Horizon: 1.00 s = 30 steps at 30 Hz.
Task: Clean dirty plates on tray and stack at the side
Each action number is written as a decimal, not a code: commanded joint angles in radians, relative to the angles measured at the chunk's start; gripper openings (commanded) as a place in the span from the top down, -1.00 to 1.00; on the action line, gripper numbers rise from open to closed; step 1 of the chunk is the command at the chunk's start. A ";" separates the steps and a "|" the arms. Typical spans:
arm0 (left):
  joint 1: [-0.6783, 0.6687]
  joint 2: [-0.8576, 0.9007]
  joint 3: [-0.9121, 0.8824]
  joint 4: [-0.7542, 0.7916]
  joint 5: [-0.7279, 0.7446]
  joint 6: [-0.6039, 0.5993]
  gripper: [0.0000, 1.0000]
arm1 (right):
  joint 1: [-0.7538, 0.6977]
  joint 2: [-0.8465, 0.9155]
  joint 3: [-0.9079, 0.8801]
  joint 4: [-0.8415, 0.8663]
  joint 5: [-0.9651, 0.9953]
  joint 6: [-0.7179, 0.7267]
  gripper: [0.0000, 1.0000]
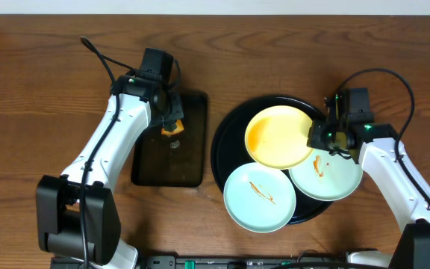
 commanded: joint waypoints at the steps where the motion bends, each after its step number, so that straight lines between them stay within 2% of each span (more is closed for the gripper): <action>1: 0.003 0.001 0.000 -0.002 -0.012 0.013 0.85 | -0.001 -0.010 0.008 0.093 0.032 -0.125 0.97; 8: 0.003 0.001 0.000 -0.002 -0.012 0.013 0.86 | 0.025 -0.040 0.028 0.213 0.071 -0.297 0.97; 17: 0.003 0.001 0.000 -0.002 -0.013 0.013 0.85 | 0.255 -0.057 0.028 0.289 0.553 -0.476 0.98; 23: 0.003 0.001 0.000 -0.002 -0.013 0.013 0.85 | 0.436 -0.057 0.028 0.421 0.864 -0.599 0.98; 30: 0.003 0.001 0.000 -0.002 -0.013 0.013 0.85 | 0.586 -0.057 0.028 0.562 1.007 -0.796 0.98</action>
